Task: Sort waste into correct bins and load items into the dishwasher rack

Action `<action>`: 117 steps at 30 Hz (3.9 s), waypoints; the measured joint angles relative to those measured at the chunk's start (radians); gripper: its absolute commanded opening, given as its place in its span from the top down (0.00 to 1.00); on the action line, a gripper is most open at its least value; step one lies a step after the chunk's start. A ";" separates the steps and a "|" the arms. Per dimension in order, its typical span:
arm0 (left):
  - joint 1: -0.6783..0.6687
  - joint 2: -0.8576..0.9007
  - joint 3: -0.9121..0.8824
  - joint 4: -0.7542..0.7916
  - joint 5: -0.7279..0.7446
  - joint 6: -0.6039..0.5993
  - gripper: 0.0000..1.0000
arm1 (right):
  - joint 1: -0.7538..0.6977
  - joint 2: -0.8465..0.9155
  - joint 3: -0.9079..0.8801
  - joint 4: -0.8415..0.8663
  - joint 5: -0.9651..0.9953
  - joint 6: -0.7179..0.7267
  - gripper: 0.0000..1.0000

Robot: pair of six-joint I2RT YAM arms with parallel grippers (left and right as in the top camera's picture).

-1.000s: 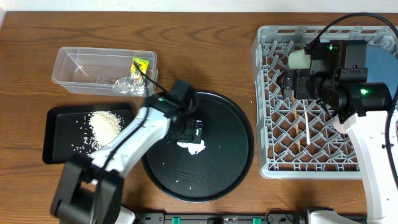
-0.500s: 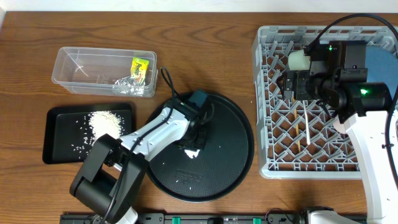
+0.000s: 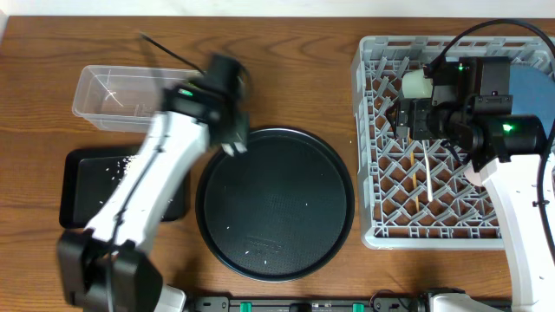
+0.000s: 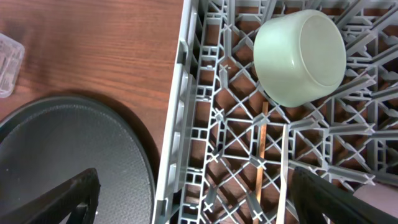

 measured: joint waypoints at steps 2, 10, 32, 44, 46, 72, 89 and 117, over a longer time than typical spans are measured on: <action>0.066 -0.018 0.040 0.072 -0.008 0.016 0.94 | 0.000 0.000 0.000 -0.006 0.000 0.000 0.12; 0.272 0.043 0.055 0.244 -0.027 0.046 0.87 | 0.000 0.000 0.000 -0.031 0.000 0.000 0.11; 0.331 -0.010 0.083 -0.133 -0.020 0.051 0.04 | -0.034 0.000 0.000 -0.018 -0.004 0.074 0.01; 0.328 -0.068 0.037 -0.441 0.052 0.025 0.04 | -0.193 -0.005 0.000 -0.225 -0.016 0.091 0.01; 0.328 -0.144 -0.022 -0.397 0.052 0.025 0.04 | -0.198 -0.023 -0.006 -0.225 -0.016 0.079 0.01; 0.328 -1.322 -0.509 -0.105 0.032 -0.006 0.02 | -0.198 -0.887 -0.538 -0.245 0.027 0.041 0.01; 0.328 -1.322 -0.509 -0.107 0.032 -0.008 0.02 | -0.198 -0.887 -0.539 -0.231 0.049 0.041 0.01; 0.328 -1.322 -0.513 -0.113 0.032 -0.008 0.02 | -0.065 -1.373 -1.270 1.025 0.076 -0.246 0.01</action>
